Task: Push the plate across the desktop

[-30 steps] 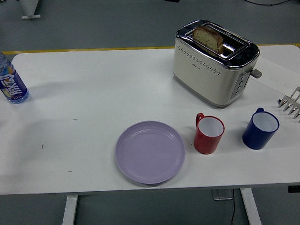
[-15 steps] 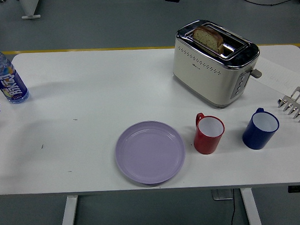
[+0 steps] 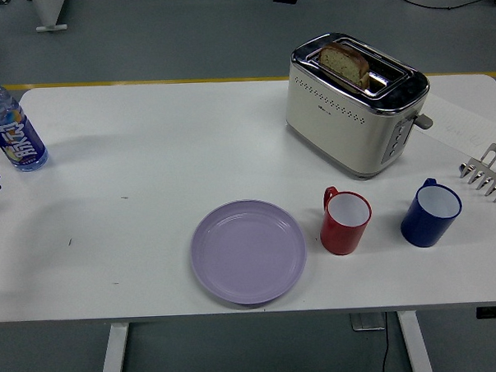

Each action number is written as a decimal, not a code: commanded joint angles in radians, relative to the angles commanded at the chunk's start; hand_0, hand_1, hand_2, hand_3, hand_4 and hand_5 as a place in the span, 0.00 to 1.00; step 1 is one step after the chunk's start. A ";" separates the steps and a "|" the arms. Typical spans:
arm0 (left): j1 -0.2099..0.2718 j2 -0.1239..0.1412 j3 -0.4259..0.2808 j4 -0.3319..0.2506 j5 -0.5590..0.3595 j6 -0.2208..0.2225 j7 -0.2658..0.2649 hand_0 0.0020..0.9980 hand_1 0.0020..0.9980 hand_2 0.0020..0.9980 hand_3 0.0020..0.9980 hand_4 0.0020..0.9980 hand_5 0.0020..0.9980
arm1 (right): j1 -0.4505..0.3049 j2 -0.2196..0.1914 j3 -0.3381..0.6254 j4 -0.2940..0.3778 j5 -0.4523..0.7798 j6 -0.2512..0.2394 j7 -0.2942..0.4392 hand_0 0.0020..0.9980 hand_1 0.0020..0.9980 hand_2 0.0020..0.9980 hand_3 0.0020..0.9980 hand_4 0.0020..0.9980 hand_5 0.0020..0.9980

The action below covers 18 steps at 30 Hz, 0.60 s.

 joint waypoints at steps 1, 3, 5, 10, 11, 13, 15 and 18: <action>0.000 0.000 0.001 0.000 0.000 0.000 0.000 0.76 0.77 0.76 0.72 0.59 1.00 | 0.000 0.000 -0.001 0.000 0.000 0.000 -0.001 0.69 0.64 0.75 0.74 0.47 0.49; 0.000 -0.001 0.003 0.000 0.000 0.000 0.001 0.76 0.77 0.76 0.72 0.59 1.00 | -0.001 0.000 -0.002 0.001 0.001 -0.001 -0.002 0.69 0.64 0.75 0.74 0.47 0.49; 0.001 -0.001 0.004 0.001 0.000 0.000 0.001 0.76 0.77 0.76 0.72 0.59 1.00 | -0.002 0.000 -0.002 0.001 0.000 -0.002 -0.003 0.69 0.64 0.75 0.74 0.47 0.49; 0.007 0.001 0.003 0.002 0.001 0.001 0.002 0.76 0.77 0.76 0.72 0.59 1.00 | -0.005 0.000 -0.002 0.001 -0.002 -0.003 -0.006 0.69 0.64 0.75 0.73 0.47 0.49; 0.007 0.001 0.002 0.003 0.001 0.001 0.002 0.76 0.77 0.76 0.72 0.59 1.00 | -0.005 0.000 -0.002 0.002 -0.002 -0.004 -0.006 0.69 0.64 0.75 0.73 0.47 0.49; 0.008 0.002 0.002 0.003 0.001 0.001 0.002 0.76 0.77 0.76 0.72 0.59 1.00 | -0.005 0.000 -0.001 0.002 -0.003 -0.004 -0.006 0.69 0.64 0.75 0.73 0.47 0.49; 0.011 0.002 0.000 0.003 0.001 0.002 0.001 0.76 0.77 0.76 0.72 0.59 1.00 | -0.007 0.001 -0.001 0.001 -0.004 -0.004 -0.007 0.69 0.64 0.75 0.73 0.47 0.49; 0.012 0.002 0.002 0.003 0.002 0.003 0.002 0.76 0.77 0.76 0.72 0.59 1.00 | -0.008 0.001 -0.003 0.001 -0.003 -0.004 -0.007 0.69 0.64 0.75 0.73 0.47 0.49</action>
